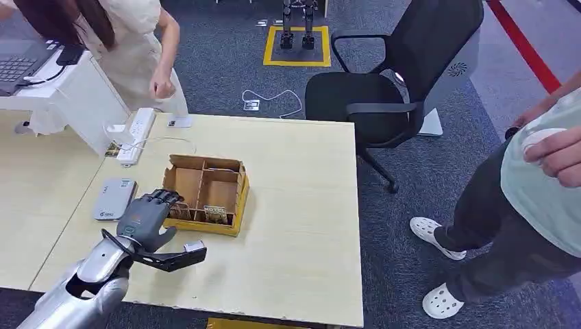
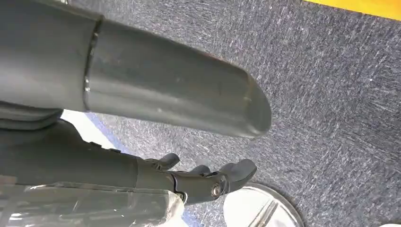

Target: Pass the card to the sensor for recognition and then transmit it.

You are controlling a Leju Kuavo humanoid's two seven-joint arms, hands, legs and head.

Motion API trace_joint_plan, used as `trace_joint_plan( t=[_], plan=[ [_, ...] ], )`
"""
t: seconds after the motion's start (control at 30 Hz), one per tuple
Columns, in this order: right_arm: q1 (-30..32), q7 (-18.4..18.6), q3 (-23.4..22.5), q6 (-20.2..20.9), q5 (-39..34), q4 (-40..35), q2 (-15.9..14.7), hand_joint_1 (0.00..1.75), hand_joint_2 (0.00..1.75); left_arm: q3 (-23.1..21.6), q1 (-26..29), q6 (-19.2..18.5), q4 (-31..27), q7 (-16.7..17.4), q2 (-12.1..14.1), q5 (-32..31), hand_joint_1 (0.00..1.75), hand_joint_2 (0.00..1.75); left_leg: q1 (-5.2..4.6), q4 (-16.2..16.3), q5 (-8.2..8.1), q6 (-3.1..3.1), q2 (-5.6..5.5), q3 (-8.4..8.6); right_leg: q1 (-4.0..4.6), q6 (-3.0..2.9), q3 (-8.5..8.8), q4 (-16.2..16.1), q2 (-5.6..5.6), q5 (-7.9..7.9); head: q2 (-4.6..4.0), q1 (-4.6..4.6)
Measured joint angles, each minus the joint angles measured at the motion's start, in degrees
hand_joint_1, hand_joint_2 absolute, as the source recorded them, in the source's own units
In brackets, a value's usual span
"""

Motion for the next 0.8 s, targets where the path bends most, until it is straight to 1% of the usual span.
trace_joint_plan(
  t=[0.2,0.23,0.27,0.3,0.33,0.37,0.4,0.53,0.8],
  plan=[
    [0.1,-0.1,-0.8,0.2,0.9,0.0,0.2,0.00,0.00,0.0,0.0,0.0,0.0,-0.2,0.0,0.5,0.40,1.75,0.00,0.0,0.00,0.00,0.00,0.00,0.00,0.00,0.00,0.0,0.00,0.00,0.00,0.02],
    [0.1,-0.1,-0.9,0.2,0.9,0.0,0.2,0.00,0.00,0.0,0.1,0.0,0.0,-0.2,0.0,0.5,0.37,1.75,0.00,0.0,0.00,0.00,0.00,0.00,0.00,0.00,0.00,0.0,0.00,0.00,0.00,0.00],
    [0.1,-0.1,-0.9,0.2,0.9,0.0,0.2,0.00,0.00,0.0,0.1,0.0,0.0,-0.2,0.0,0.5,0.38,1.75,0.00,0.0,0.00,0.00,0.00,0.00,0.00,0.00,0.00,0.0,0.00,0.00,0.00,0.00],
    [0.1,-0.1,-1.0,0.2,0.9,0.0,0.3,0.00,0.00,0.0,0.1,0.0,0.0,-0.2,0.0,0.6,0.45,1.75,0.00,0.0,0.00,0.00,0.00,0.00,0.00,0.00,0.00,0.0,0.00,0.00,0.00,0.02],
    [0.2,-0.1,-1.1,0.2,1.0,0.0,0.3,0.00,0.00,0.0,0.1,0.2,0.0,-0.4,0.0,0.8,1.55,1.75,0.00,0.0,0.00,0.00,0.00,0.00,0.00,0.00,0.00,0.0,0.00,0.00,0.00,0.00],
    [0.2,-0.1,-1.1,0.4,1.2,0.0,0.3,0.00,0.00,0.0,0.1,0.2,0.0,-0.5,0.0,1.0,1.68,1.75,0.00,0.0,0.00,0.00,0.00,0.00,0.00,0.00,0.00,0.0,0.00,0.00,0.00,0.00],
    [0.3,-0.1,-1.2,0.4,1.4,0.0,0.3,0.00,0.00,0.0,0.1,0.2,0.0,-0.5,0.0,1.1,1.75,1.75,0.00,0.0,0.00,0.00,0.00,0.00,0.00,0.00,0.00,0.0,0.00,0.00,0.00,0.02],
    [0.3,-0.2,-1.6,0.5,1.7,0.1,0.5,0.00,0.00,0.0,0.0,0.2,0.0,-1.2,0.5,1.7,1.75,1.75,0.00,0.0,0.00,0.00,0.01,0.00,0.00,0.00,0.00,0.0,0.01,0.00,0.00,0.00],
    [0.3,-0.4,-2.2,0.6,1.8,0.5,0.8,0.00,0.00,0.0,-0.1,0.2,0.0,-1.2,1.1,2.0,1.75,1.75,0.00,0.0,0.00,0.00,-0.01,0.01,0.00,0.00,0.01,0.0,0.00,0.00,0.00,0.02]
  ],
)
